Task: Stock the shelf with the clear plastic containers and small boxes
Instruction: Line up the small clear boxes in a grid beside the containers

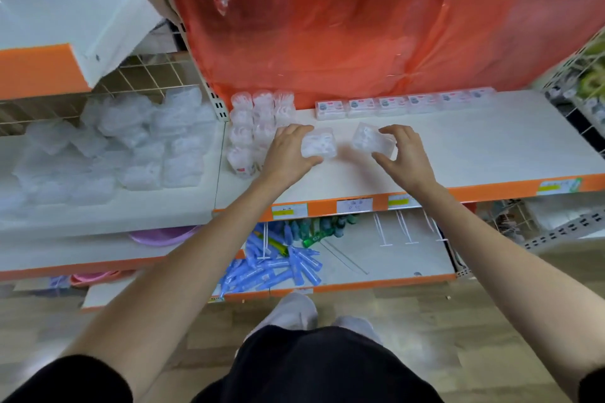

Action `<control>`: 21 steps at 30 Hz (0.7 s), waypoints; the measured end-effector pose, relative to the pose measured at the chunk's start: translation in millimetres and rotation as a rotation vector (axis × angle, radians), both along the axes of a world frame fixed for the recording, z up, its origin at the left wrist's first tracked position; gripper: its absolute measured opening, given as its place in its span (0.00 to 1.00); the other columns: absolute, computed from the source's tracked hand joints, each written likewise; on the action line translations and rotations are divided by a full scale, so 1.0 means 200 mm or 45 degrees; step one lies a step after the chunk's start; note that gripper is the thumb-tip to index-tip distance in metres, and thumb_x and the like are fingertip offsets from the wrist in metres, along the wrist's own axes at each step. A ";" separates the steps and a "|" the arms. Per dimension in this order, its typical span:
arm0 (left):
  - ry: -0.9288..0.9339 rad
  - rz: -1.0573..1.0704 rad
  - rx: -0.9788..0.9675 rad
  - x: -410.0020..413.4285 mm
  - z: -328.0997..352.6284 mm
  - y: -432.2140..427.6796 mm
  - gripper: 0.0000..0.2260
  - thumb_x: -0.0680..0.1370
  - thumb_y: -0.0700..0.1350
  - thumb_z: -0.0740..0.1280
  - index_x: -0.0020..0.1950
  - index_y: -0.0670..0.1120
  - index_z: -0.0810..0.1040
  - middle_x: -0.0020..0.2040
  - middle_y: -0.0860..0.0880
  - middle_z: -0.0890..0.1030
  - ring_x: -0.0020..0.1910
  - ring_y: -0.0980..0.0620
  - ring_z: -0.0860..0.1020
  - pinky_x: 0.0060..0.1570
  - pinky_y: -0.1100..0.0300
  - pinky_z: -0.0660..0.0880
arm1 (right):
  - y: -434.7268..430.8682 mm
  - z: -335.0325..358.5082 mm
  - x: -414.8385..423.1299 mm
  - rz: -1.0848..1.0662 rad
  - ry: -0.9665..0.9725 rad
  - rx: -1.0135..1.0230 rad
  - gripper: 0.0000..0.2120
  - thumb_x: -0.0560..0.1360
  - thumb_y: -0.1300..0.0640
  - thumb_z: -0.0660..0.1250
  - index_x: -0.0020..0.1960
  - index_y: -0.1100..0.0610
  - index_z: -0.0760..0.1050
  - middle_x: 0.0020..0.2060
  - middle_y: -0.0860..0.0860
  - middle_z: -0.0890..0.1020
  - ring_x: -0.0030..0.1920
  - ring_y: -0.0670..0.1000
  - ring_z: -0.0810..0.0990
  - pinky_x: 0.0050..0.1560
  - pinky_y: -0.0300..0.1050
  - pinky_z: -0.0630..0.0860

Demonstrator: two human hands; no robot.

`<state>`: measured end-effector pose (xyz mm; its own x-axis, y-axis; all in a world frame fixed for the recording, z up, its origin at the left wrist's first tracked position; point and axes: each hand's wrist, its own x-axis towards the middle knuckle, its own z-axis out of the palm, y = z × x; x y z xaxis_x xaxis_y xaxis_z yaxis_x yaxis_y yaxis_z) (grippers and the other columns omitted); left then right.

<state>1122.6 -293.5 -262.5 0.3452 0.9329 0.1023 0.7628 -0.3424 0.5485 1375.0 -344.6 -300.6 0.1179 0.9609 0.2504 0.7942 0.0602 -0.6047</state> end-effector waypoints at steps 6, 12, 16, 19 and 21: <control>0.000 -0.006 -0.042 0.20 -0.02 0.16 0.30 0.72 0.48 0.75 0.72 0.47 0.70 0.69 0.49 0.72 0.71 0.48 0.63 0.65 0.56 0.65 | 0.11 -0.05 0.15 -0.019 -0.029 -0.036 0.21 0.75 0.60 0.71 0.67 0.62 0.72 0.65 0.58 0.74 0.66 0.59 0.69 0.62 0.42 0.63; -0.024 -0.023 -0.147 0.34 -0.08 0.27 0.30 0.72 0.46 0.75 0.72 0.47 0.70 0.70 0.49 0.71 0.71 0.47 0.64 0.65 0.55 0.68 | 0.18 -0.09 0.29 -0.058 -0.095 -0.131 0.22 0.76 0.60 0.70 0.67 0.61 0.71 0.66 0.58 0.73 0.67 0.60 0.69 0.64 0.51 0.68; 0.003 -0.081 -0.198 0.40 -0.13 0.29 0.30 0.72 0.46 0.75 0.71 0.47 0.70 0.69 0.48 0.72 0.69 0.47 0.65 0.63 0.55 0.68 | 0.21 -0.15 0.38 -0.061 -0.137 -0.194 0.22 0.76 0.61 0.70 0.68 0.62 0.71 0.67 0.60 0.71 0.68 0.61 0.68 0.66 0.52 0.66; 0.038 -0.092 -0.209 0.43 -0.18 0.30 0.29 0.72 0.47 0.75 0.71 0.47 0.70 0.68 0.48 0.72 0.68 0.46 0.66 0.61 0.55 0.69 | 0.24 -0.21 0.44 -0.096 -0.118 -0.247 0.22 0.76 0.62 0.69 0.68 0.63 0.70 0.67 0.61 0.71 0.68 0.62 0.69 0.67 0.53 0.66; 0.045 -0.099 -0.218 0.47 -0.19 0.31 0.29 0.71 0.48 0.75 0.70 0.47 0.71 0.66 0.48 0.73 0.67 0.46 0.67 0.60 0.56 0.69 | 0.26 -0.23 0.50 -0.110 -0.119 -0.260 0.22 0.76 0.62 0.69 0.69 0.63 0.70 0.67 0.62 0.70 0.68 0.63 0.69 0.68 0.53 0.65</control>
<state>1215.7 -231.1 -301.4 0.4178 0.9059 -0.0690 0.7573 -0.3053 0.5773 1474.0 -292.3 -346.3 0.1874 0.9801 0.0657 0.8442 -0.1265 -0.5209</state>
